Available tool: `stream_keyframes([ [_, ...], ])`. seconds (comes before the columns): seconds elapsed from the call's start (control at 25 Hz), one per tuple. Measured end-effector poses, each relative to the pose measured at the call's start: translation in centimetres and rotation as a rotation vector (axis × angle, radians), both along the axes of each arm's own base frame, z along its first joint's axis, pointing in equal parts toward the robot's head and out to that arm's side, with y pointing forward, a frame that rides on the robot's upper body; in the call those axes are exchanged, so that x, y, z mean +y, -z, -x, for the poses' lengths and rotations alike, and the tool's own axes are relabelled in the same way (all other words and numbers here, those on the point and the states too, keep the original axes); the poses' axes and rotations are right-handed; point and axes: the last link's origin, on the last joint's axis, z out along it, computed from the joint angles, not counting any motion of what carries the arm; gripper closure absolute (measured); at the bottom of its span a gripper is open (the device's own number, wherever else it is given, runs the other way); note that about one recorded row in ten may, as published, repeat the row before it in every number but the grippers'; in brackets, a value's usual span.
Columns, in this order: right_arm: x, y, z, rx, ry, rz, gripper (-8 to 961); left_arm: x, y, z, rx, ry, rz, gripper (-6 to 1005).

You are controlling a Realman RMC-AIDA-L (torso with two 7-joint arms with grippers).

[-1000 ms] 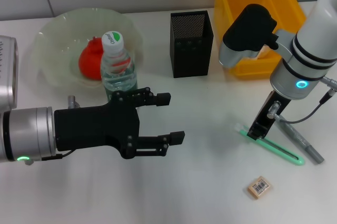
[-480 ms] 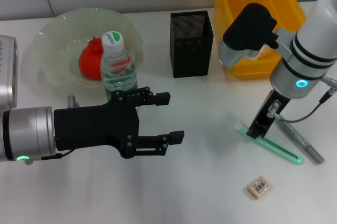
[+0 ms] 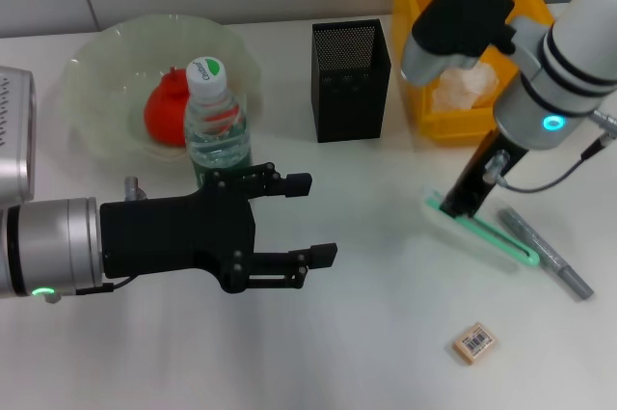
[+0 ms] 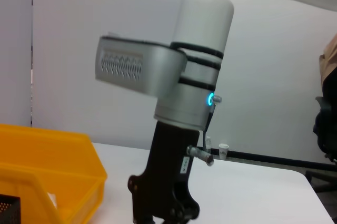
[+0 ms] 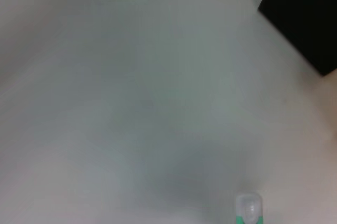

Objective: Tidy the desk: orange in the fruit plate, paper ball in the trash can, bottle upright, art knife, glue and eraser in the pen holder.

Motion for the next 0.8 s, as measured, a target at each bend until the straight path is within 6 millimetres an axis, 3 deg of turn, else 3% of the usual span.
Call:
stream_keyframes([
  [0.8,2.6,-4.3,5.5,0.178,-0.182,-0.23,840,0.3,0.1,-0.4,-0.001,0.01,0.0,191],
])
